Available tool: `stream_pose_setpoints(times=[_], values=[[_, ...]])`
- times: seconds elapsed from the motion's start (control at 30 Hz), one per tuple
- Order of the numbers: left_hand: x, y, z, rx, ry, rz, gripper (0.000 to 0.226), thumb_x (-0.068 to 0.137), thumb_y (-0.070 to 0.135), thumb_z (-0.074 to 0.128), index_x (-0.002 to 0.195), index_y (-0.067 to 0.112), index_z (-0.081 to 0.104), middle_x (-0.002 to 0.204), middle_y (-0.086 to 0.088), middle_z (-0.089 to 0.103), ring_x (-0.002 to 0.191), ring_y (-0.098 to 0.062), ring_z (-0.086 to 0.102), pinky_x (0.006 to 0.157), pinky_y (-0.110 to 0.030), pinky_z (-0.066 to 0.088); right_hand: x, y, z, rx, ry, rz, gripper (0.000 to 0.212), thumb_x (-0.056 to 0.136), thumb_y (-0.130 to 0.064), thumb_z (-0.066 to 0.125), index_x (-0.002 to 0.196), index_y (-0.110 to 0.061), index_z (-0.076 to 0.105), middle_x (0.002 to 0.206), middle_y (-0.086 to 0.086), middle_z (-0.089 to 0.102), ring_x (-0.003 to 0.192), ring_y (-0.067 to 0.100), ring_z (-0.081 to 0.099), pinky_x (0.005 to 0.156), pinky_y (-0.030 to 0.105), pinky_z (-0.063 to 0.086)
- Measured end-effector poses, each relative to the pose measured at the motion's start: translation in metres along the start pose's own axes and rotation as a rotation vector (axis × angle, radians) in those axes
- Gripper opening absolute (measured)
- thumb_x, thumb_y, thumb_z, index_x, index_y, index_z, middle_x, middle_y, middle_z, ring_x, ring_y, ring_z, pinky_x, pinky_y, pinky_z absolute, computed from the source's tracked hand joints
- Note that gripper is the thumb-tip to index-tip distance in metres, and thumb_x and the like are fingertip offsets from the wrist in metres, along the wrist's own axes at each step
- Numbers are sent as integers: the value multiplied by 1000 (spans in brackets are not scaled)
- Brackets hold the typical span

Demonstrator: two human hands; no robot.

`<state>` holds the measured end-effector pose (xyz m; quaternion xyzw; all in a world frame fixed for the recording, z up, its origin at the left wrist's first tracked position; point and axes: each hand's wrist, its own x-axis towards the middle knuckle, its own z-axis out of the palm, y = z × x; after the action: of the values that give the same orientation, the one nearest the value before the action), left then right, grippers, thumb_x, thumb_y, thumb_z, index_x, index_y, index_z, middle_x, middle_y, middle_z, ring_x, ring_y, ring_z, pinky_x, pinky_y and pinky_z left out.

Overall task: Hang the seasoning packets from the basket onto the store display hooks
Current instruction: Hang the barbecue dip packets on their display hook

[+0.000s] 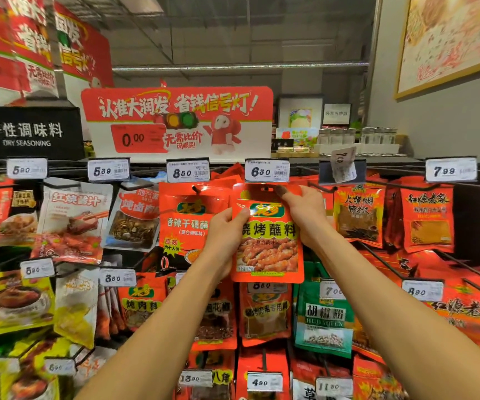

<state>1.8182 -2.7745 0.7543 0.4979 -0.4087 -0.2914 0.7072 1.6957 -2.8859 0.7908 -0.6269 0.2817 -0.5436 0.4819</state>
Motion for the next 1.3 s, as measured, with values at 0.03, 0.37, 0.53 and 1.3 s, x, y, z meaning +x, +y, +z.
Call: stream_pose_setpoints(times=[0.03,0.37,0.53,1.3], values=[[0,0,-2,9,-1,5,23,101,31,59,105,12,71,94,-9,79,86,-27,77,73,-40,62,1,0,0,-9,11,4,14,89,-35,76,86,-22,72,82,0,79,69,20,77,65,41,64],[-2,-1,-23,153,106,-12,27,98,21,62,125,17,62,122,-7,69,113,-25,67,101,-47,53,15,11,6,-179,99,-4,16,89,-40,73,84,-24,71,84,-2,76,84,25,74,80,50,60],[-15,1,-31,266,80,49,17,98,16,62,108,27,68,117,-5,72,112,-22,67,102,-48,49,51,25,22,-374,201,-24,33,91,-42,71,107,-14,76,105,5,75,100,28,69,88,42,55],[-59,-11,2,136,-50,-56,16,102,12,54,98,11,69,82,-11,77,64,-19,72,56,-24,58,-92,45,-129,-49,-12,201,17,93,-6,58,78,-5,67,60,13,66,43,21,60,39,22,45]])
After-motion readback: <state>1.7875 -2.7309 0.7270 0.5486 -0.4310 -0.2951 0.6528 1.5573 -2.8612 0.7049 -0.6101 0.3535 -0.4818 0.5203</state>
